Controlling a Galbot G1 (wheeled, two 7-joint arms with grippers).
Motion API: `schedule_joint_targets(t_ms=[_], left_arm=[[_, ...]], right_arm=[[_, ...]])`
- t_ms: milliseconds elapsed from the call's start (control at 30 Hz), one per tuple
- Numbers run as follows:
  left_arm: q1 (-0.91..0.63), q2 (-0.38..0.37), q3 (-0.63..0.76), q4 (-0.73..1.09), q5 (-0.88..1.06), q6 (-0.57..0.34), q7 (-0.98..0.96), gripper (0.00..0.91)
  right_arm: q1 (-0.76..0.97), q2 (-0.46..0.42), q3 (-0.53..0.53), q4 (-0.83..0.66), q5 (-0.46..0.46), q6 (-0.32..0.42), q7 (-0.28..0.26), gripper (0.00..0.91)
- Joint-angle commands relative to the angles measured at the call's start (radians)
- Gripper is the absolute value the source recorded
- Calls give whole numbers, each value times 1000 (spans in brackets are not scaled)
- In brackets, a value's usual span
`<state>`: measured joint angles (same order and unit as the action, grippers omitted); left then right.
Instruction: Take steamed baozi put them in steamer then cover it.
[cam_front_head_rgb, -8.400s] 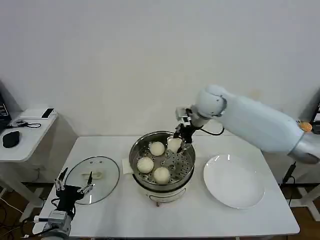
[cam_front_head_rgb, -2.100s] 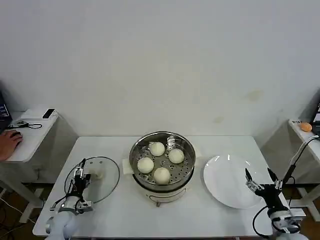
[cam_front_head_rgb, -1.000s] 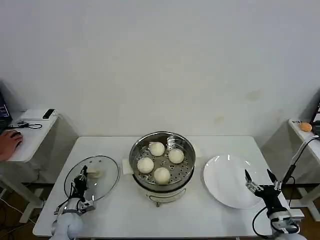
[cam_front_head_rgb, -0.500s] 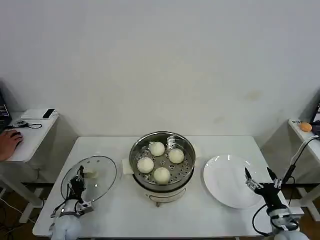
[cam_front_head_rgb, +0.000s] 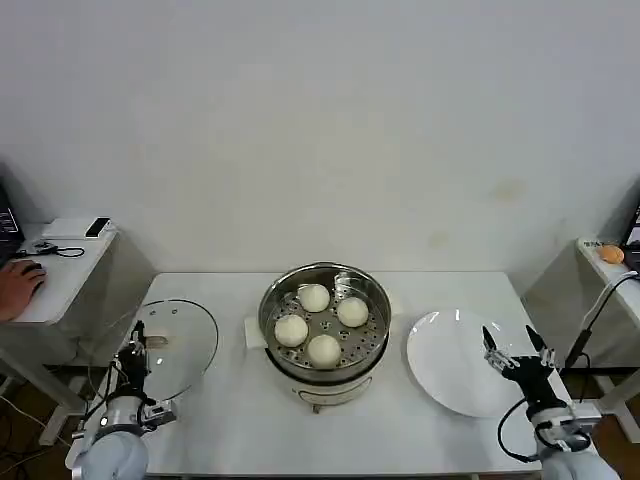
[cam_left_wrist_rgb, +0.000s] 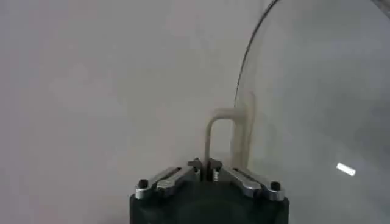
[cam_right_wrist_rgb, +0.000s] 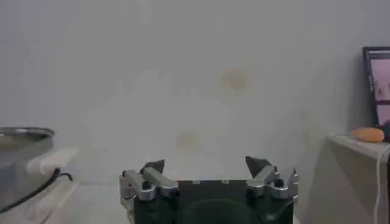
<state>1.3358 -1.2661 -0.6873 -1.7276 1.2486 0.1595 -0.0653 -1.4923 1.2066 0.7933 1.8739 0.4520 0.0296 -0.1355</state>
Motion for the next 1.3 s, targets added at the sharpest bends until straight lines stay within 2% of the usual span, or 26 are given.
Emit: schedule_joint_targets(t_ms=[33, 100, 200, 400, 567, 833, 1133, 1300], left_arm=[[74, 0, 17, -257, 103, 153, 117, 0], [74, -3, 50, -293, 139, 234, 116, 0], [68, -6, 92, -341, 231, 300, 134, 0], [-26, -20, 189, -349, 315, 358, 141, 0], [-115, -35, 341, -298, 386, 412, 136, 0], [-215, -60, 514, -274, 382, 431, 215, 0], [-273, -84, 609, -225, 351, 452, 246, 0], [-298, -124, 630, -189, 340, 452, 255, 0]], right_arm=[[13, -4, -6, -5, 6, 2, 0, 907], [15, -4, -5, -8, 6, 2, 0, 907], [13, -6, -3, -12, 2, 2, 0, 907], [1, -10, 9, -8, -6, -7, 0, 907], [2, -5, 16, -7, -19, -9, 1, 907], [-5, 18, 34, -5, -33, -11, 0, 907], [-1, 22, 41, -13, -43, -14, 0, 907], [11, 20, 30, -20, -47, -19, 0, 907]])
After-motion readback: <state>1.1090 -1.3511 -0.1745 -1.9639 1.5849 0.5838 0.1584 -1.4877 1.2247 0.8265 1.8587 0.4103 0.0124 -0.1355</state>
